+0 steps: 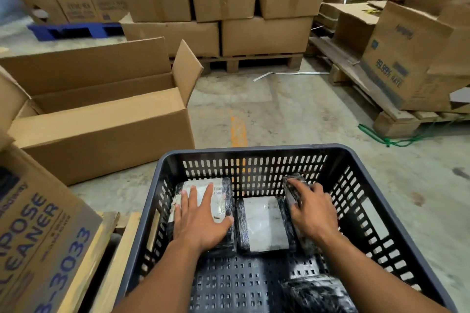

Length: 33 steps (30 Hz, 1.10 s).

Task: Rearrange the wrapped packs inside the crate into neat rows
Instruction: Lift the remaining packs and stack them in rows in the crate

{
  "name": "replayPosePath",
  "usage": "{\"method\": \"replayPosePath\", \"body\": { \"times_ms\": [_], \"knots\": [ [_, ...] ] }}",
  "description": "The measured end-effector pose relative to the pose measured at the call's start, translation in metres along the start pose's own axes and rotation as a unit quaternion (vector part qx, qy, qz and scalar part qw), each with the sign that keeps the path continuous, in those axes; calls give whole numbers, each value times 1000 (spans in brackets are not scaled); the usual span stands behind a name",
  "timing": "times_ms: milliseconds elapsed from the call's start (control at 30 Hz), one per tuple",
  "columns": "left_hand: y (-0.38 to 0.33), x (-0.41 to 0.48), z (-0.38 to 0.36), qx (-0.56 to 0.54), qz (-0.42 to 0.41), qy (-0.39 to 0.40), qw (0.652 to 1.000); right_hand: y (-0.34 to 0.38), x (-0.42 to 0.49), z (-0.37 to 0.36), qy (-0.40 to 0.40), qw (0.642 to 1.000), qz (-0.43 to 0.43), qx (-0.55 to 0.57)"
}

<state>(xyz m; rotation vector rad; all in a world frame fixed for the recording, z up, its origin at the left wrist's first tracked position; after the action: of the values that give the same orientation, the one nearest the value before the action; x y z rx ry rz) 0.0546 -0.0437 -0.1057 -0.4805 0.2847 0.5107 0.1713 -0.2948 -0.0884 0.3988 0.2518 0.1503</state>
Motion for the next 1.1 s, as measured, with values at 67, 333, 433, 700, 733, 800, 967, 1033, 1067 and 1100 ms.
{"method": "replayPosePath", "body": {
  "times_ms": [67,333,433,700,733,800,967,1033,1067,1100],
  "knots": [
    [-6,-1,2,-28,-10,1,1000,7,6,16,-3,1000,3,24],
    [-54,-12,0,-64,-102,93,988,20,25,72,42,981,-52,180],
    [-70,-20,-3,-33,-140,122,982,18,29,61,77,920,-109,369],
    [-65,-14,36,-237,-147,19,960,12,31,26,221,867,-179,408],
    [-62,-11,41,-280,-135,9,950,13,32,26,218,876,-161,399],
    [-58,-6,47,-376,-115,9,920,22,30,32,194,896,-90,389],
    [-53,-1,63,-547,-50,-8,835,35,29,42,156,880,21,448],
    [-53,-3,63,-557,-34,10,830,32,30,37,145,866,11,478],
    [-54,-5,60,-547,-24,36,836,31,28,32,150,857,6,493],
    [-54,-6,56,-530,-14,64,845,30,27,27,160,846,-4,509]
  ]
}}
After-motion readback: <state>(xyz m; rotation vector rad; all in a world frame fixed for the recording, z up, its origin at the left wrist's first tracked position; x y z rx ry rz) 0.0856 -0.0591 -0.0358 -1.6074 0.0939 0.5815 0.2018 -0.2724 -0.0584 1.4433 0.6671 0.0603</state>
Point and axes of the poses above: each hand's wrist, its own x-axis towards the middle knuckle, its own z-axis out of the back of the hand, y = z × x, the point moved 6 cm from there along x, towards the middle knuckle, and after that the axes turned 4 degrees about y, right-handed, at the moved point
